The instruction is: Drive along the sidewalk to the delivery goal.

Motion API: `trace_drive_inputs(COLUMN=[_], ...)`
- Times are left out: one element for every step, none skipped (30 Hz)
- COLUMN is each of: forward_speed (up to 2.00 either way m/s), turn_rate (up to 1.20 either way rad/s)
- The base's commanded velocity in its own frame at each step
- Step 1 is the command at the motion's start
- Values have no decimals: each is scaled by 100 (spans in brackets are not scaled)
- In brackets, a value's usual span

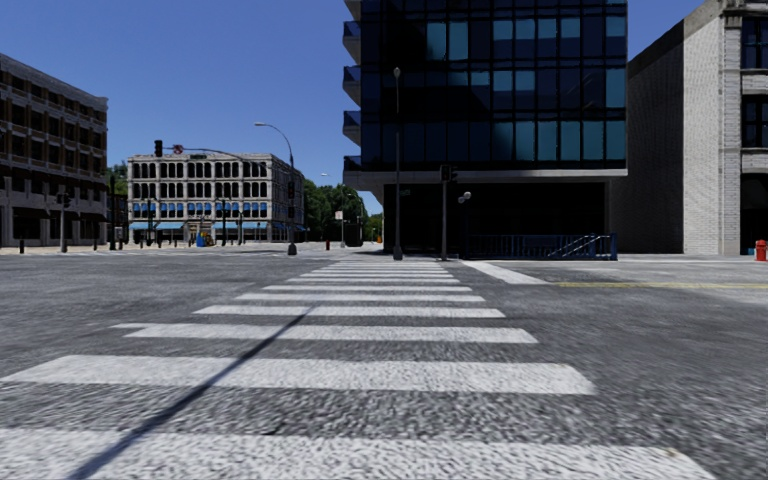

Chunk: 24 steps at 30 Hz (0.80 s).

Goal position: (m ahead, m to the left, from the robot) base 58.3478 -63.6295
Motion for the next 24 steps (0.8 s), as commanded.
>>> trace_drive_inputs(forward_speed=[123,121,121,120,119,119,119,119,119,143,200,200,200,200,200,200,200,200,200,200,200,200,200,200], turn_rate=[0,0,0,0,0,0,0,0,0,0,0,0,0,0,0,0,0,0,0,0,0,0,0,0])
